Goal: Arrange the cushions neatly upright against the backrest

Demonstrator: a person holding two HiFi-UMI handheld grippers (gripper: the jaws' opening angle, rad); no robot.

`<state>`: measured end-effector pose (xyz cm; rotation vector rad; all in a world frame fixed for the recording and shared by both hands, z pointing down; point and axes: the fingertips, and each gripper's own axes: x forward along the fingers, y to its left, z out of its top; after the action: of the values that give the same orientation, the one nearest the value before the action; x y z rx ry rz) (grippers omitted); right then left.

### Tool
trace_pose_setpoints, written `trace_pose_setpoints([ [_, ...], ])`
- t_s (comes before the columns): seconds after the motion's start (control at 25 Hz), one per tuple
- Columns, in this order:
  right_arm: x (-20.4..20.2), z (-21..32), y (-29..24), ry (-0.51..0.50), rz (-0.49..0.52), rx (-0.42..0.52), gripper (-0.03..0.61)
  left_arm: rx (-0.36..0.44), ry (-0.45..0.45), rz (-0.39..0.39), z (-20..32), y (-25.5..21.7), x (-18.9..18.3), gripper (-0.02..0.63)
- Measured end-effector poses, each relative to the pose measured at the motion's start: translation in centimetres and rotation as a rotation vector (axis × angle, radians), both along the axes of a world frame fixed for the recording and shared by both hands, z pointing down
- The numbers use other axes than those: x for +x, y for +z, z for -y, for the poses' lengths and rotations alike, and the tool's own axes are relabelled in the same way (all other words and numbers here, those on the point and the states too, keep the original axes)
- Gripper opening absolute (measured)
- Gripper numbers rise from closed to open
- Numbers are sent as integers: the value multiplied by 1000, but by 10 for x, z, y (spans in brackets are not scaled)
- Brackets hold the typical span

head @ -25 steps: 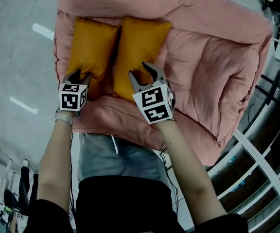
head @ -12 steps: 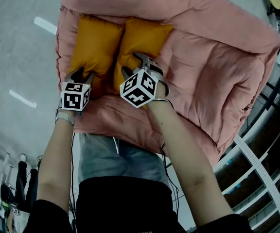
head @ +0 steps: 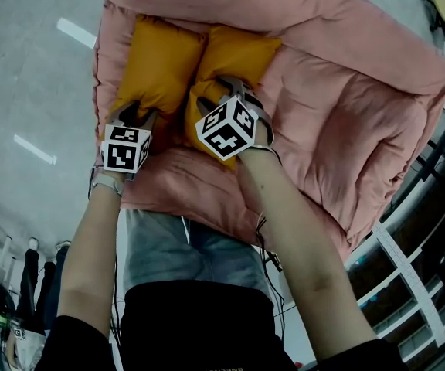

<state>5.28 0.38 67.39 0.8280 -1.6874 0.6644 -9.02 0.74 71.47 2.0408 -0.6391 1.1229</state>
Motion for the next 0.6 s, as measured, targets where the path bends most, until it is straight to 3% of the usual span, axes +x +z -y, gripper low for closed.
trace_pose_setpoints([
  [0.16,4,-6,-21,-17,-23,16,270,13,-20,-57,-1,-14,1,207],
  [0.32,9,-6,-42,31,-15,0,270,45,3,-92,-2,-43,-3,240],
  [0.44,11,10,-63,103,23,30,270,60,33,-87,-3,-64,-12,250],
  [0.6,1,41,-72,139,47,71,270,7,23,-43,-12,-70,-51,277],
])
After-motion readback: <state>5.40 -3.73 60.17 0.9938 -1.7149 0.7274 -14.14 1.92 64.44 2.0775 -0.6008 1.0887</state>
